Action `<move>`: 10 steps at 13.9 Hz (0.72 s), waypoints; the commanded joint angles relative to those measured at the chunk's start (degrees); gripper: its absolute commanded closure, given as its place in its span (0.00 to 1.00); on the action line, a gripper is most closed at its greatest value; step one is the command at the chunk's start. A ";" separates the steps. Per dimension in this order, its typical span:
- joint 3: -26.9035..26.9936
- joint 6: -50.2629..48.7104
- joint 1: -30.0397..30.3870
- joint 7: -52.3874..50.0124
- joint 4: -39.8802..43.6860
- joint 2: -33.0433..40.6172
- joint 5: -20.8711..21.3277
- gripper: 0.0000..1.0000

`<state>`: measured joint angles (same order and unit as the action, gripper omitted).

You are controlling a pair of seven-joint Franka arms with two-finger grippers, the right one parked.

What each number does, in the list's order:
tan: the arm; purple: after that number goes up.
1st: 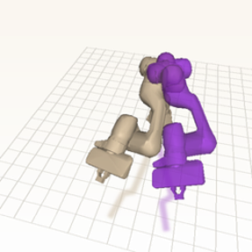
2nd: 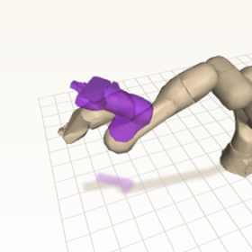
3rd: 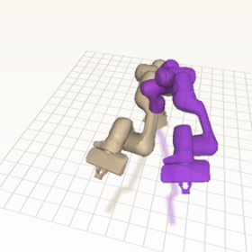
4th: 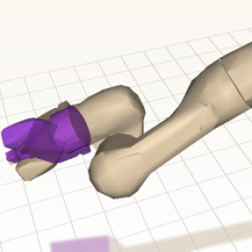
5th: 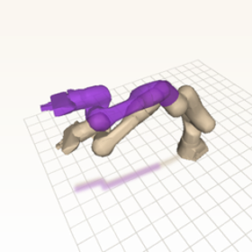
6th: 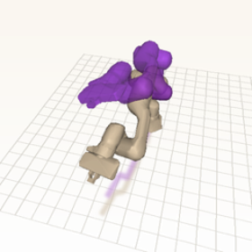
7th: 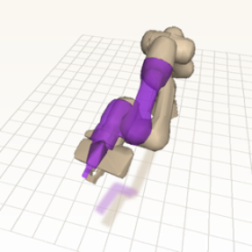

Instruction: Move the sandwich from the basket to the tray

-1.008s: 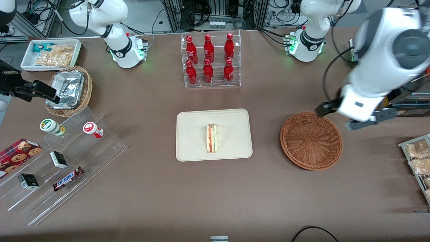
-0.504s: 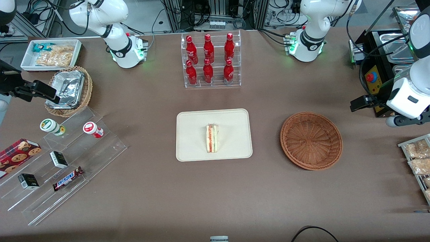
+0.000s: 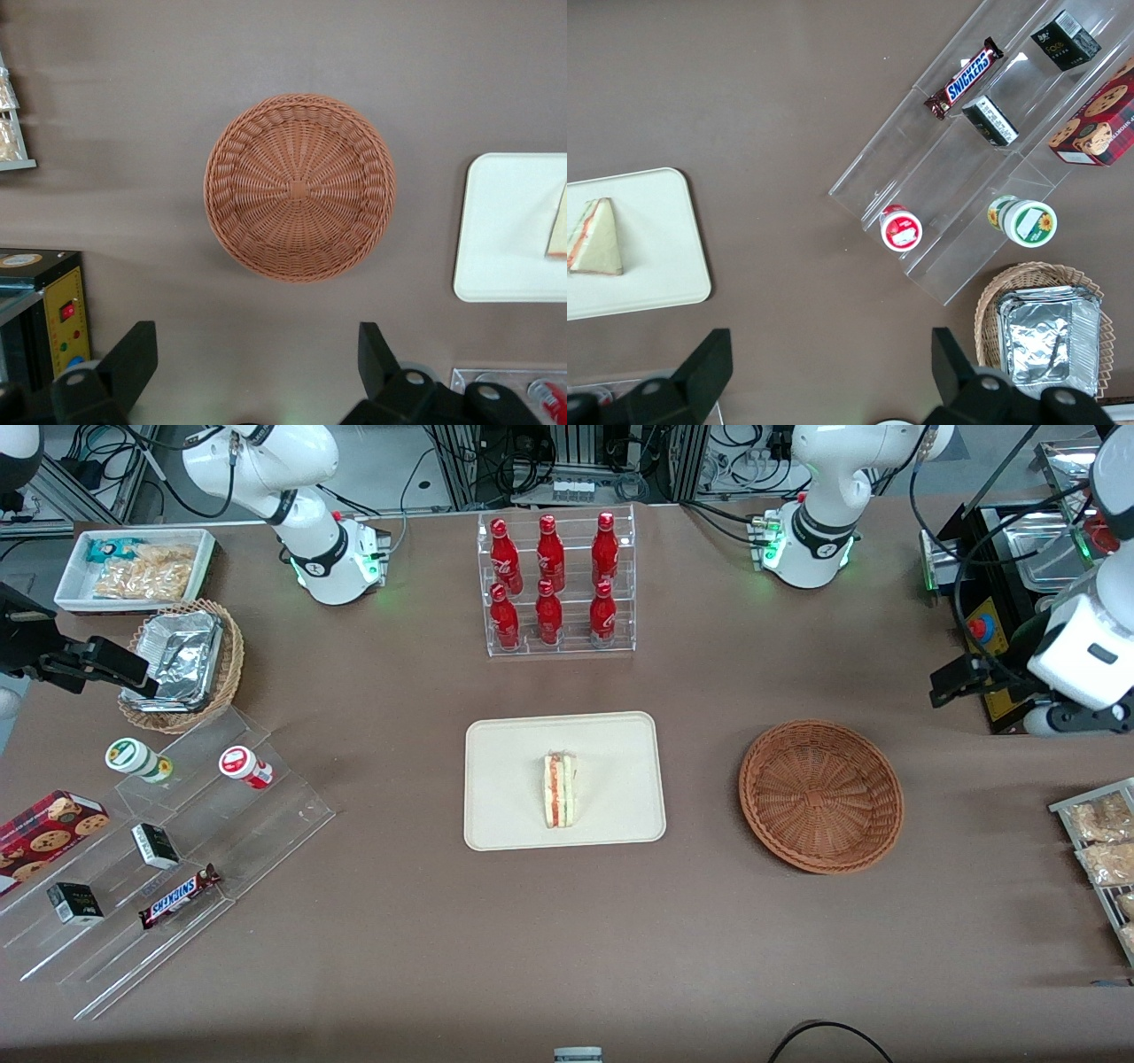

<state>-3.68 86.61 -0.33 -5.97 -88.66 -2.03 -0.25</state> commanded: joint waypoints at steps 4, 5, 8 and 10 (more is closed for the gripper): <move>0.78 0.75 0.15 2.19 -6.53 7.66 0.07 0.00; 0.78 0.75 0.33 1.84 -5.92 7.22 -0.02 0.00; 0.43 0.75 2.60 2.01 -4.24 5.55 -0.37 0.00; 0.26 0.84 2.88 2.10 -3.89 5.11 -0.37 0.00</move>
<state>-2.99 86.99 1.61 -4.79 -93.08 3.47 -0.23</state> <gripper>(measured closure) 0.000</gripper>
